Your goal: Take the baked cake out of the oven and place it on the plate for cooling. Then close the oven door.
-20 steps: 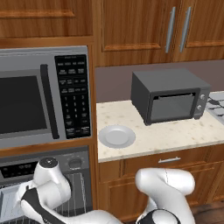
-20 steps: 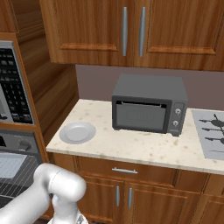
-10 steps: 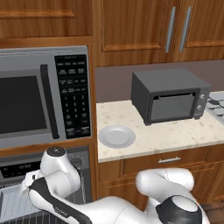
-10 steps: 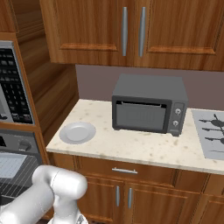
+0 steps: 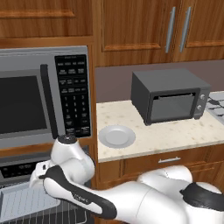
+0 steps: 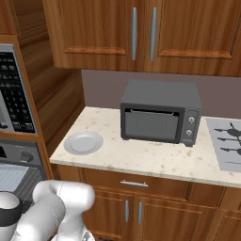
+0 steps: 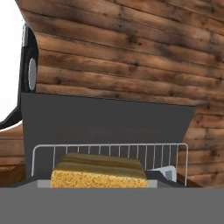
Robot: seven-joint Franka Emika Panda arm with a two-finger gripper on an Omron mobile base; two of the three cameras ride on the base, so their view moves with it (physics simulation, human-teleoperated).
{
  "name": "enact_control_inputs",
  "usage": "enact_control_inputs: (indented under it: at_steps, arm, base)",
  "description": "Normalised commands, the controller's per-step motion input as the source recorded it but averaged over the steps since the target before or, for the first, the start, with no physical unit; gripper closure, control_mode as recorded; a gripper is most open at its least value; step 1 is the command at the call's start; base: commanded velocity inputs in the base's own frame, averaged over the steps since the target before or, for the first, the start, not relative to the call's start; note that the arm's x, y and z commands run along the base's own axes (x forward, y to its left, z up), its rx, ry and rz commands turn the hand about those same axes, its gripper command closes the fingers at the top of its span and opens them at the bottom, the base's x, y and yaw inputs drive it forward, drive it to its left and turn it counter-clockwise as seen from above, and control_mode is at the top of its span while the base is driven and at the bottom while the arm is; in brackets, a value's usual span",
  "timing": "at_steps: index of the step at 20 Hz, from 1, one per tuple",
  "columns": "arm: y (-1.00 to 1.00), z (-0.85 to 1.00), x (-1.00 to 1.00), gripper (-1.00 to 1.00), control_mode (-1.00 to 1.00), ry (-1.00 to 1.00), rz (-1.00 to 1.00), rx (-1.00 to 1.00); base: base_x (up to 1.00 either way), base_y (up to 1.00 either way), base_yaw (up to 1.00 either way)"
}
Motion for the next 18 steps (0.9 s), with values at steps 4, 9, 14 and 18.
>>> enact_control_inputs:
  at_steps: [4, 9, 14, 18]
  arm:
    - [-0.44, 0.34, -0.17, 1.0, -1.0, 0.0, 0.0, -0.1]
    - [-0.43, 0.37, -0.1, 1.0, -1.0, 0.01, 0.0, -0.12]
    - [-0.38, 0.4, -0.06, 1.0, -1.0, 0.04, 0.0, -0.11]
    - [-0.42, 0.36, -0.06, 1.0, -1.0, 0.09, 0.0, -0.1]
  base:
    - [0.0, 0.0, 0.0]
    - [0.0, 0.0, 0.0]
    - [0.0, 0.0, 0.0]
    - [0.0, 0.0, 0.0]
